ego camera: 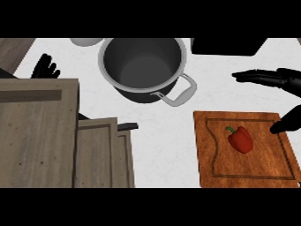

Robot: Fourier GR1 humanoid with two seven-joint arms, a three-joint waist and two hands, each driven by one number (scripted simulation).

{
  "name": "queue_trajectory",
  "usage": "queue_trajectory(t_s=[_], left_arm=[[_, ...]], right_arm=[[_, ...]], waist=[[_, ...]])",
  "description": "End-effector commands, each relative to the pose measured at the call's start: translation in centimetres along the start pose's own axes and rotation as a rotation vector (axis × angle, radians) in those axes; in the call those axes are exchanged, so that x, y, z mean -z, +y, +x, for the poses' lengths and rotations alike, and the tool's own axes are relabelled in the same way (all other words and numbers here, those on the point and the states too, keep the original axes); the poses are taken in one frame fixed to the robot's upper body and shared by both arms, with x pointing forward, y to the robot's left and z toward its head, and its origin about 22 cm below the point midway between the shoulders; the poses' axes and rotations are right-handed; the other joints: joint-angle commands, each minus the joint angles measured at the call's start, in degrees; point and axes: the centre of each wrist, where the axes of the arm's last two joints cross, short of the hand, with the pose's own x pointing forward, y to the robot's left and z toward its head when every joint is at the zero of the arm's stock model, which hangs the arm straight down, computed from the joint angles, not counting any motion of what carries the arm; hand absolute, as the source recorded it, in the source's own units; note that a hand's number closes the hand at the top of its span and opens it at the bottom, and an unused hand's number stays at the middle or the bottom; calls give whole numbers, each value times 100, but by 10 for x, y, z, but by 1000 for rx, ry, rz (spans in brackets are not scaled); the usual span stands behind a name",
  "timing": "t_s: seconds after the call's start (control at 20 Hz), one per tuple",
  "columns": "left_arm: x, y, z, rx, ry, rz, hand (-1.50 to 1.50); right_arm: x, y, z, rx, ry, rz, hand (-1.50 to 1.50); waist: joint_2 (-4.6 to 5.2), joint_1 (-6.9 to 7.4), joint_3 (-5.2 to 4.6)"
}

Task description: Pick the bell pepper from the cutting board and place it in the pot

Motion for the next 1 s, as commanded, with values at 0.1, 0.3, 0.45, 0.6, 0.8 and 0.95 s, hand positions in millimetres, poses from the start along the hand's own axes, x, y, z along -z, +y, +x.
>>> queue_trajectory(t_s=[0.1, 0.3, 0.45, 0.6, 0.8, 0.95], left_arm=[[-3, 8, 0, -1, 11, 41, 0], [-16, 0, 7, 5, -3, 33, 0], [-5, 37, 9, 11, 8, 53, 0], [1, 18, -2, 1, 7, 39, 0], [-19, 22, 16, 6, -7, 53, 0], [-1, 14, 7, 1, 0, 43, 0]], right_arm=[[13, 17, 6, -117, -30, 337, -150], [34, 51, 13, -164, 1, 443, -150], [31, 57, 6, -144, -1, 426, -150], [38, 63, 1, -154, 14, 446, -150], [8, 73, -11, -136, 27, 447, -150], [24, 72, -14, -189, 91, 466, -150]], waist=[[51, -116, -70], [6, -212, -74], [24, -270, -75], [37, -270, -73], [18, -260, -69], [35, -279, -73]])
